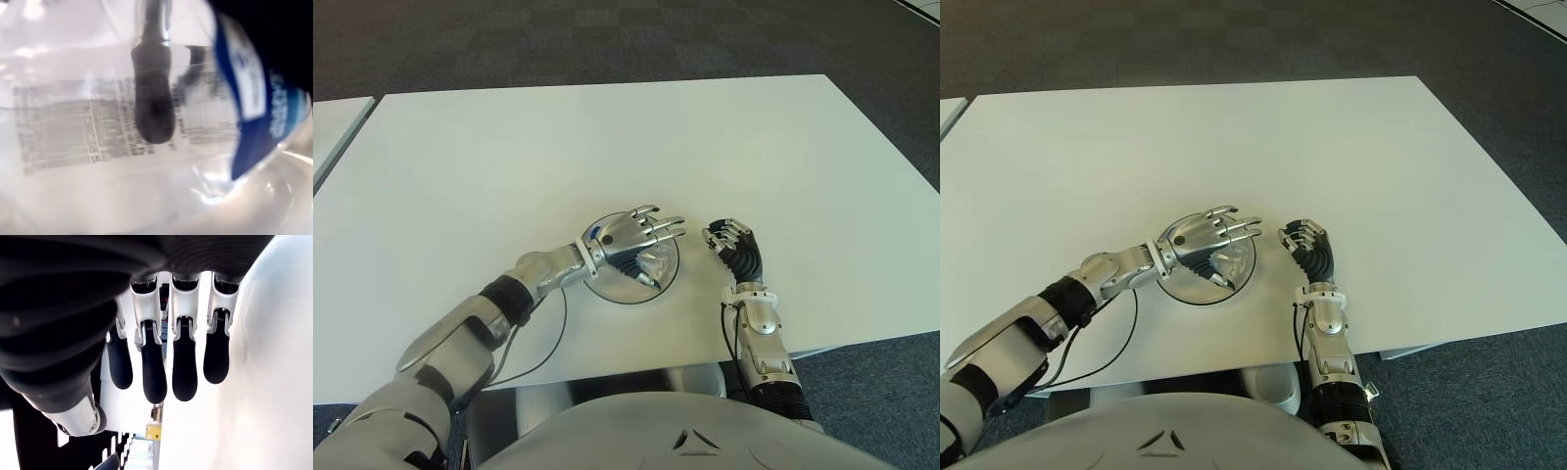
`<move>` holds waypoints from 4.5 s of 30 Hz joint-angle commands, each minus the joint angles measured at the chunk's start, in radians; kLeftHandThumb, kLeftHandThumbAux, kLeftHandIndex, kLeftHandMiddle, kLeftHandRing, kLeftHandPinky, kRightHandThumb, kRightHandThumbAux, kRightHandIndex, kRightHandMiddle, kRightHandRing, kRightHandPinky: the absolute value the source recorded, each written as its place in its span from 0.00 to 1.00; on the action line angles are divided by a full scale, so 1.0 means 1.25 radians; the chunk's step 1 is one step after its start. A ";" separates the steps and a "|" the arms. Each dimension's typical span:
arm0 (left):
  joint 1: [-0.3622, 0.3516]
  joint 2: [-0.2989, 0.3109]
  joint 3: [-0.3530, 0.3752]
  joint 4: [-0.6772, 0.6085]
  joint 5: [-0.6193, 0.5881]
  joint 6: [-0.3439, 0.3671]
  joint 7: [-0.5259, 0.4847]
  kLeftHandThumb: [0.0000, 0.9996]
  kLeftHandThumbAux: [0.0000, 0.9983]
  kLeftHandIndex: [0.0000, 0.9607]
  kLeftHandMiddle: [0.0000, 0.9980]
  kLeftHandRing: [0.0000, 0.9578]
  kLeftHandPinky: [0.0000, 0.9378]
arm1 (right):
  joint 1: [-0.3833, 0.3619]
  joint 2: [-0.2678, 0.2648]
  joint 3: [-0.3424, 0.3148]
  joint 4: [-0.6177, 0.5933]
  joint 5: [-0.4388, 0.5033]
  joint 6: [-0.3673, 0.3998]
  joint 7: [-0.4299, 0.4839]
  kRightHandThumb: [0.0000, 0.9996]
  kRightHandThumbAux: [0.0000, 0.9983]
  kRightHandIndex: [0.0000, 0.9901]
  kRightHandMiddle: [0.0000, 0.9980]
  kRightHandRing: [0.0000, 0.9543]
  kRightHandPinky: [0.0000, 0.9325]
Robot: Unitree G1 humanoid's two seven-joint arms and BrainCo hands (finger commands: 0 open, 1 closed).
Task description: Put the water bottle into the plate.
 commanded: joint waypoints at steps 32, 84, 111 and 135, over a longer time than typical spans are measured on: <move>0.113 -0.009 0.184 -0.092 -0.241 0.022 -0.055 0.05 0.35 0.00 0.00 0.00 0.00 | 0.006 0.000 0.000 -0.001 -0.003 0.028 -0.004 0.70 0.73 0.43 0.54 0.56 0.56; 0.134 -0.014 0.235 -0.096 -0.151 0.016 -0.096 0.30 0.59 0.28 0.37 0.43 0.47 | 0.009 0.001 0.003 -0.010 -0.003 0.033 0.001 0.70 0.73 0.43 0.53 0.55 0.56; -0.013 -0.054 0.037 0.183 -0.005 0.047 0.142 0.95 0.65 0.41 0.51 0.53 0.75 | 0.010 0.002 0.002 -0.009 -0.002 0.020 -0.001 0.70 0.73 0.43 0.52 0.55 0.55; -0.020 -0.034 0.001 0.178 -0.038 0.042 0.065 0.54 0.46 0.15 0.14 0.12 0.14 | 0.010 0.004 0.001 -0.007 0.007 0.013 0.007 0.70 0.73 0.43 0.52 0.55 0.56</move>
